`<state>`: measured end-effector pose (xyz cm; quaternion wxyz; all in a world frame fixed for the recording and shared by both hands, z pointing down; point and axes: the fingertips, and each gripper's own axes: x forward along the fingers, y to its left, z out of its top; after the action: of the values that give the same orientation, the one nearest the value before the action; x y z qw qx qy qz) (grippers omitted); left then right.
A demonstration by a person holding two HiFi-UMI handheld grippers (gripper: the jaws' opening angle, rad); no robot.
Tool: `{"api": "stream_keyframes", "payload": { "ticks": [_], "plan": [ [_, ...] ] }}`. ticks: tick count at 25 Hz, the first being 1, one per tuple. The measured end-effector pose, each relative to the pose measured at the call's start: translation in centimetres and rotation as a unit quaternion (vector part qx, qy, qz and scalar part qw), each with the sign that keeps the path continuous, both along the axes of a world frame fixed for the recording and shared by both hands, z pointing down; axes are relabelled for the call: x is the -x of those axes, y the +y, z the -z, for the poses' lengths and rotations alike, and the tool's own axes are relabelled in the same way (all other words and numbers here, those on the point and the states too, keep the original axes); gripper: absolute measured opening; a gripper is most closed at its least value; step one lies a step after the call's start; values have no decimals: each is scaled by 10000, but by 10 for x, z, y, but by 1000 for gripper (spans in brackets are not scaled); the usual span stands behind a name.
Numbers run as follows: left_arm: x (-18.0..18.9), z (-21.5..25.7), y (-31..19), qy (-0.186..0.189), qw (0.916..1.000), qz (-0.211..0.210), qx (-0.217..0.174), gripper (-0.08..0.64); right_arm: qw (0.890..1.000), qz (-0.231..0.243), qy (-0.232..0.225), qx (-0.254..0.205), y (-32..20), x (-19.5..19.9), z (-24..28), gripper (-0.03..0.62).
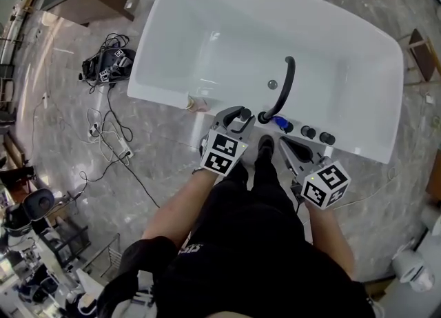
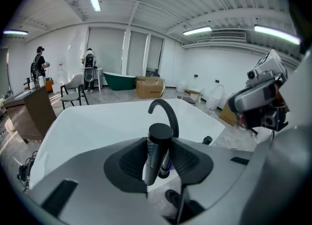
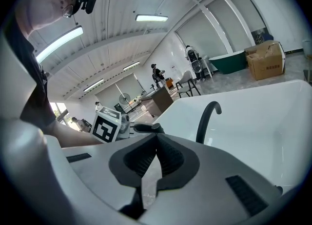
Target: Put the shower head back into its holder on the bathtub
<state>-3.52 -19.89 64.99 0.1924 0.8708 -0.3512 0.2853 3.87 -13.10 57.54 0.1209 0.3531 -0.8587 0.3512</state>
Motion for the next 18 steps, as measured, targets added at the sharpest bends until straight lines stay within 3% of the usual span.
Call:
{"api": "stream_keyframes", "payload": {
  "ticks": [9,18],
  "plan": [
    [9,-75,-2,-317,9983,213,446,153,9995,-159,55,273,10,-5,-21,15],
    [22,-125,-9,-409,9965,433,587,152,9975,-355,129,593,32,-17,-45,15]
  ]
}}
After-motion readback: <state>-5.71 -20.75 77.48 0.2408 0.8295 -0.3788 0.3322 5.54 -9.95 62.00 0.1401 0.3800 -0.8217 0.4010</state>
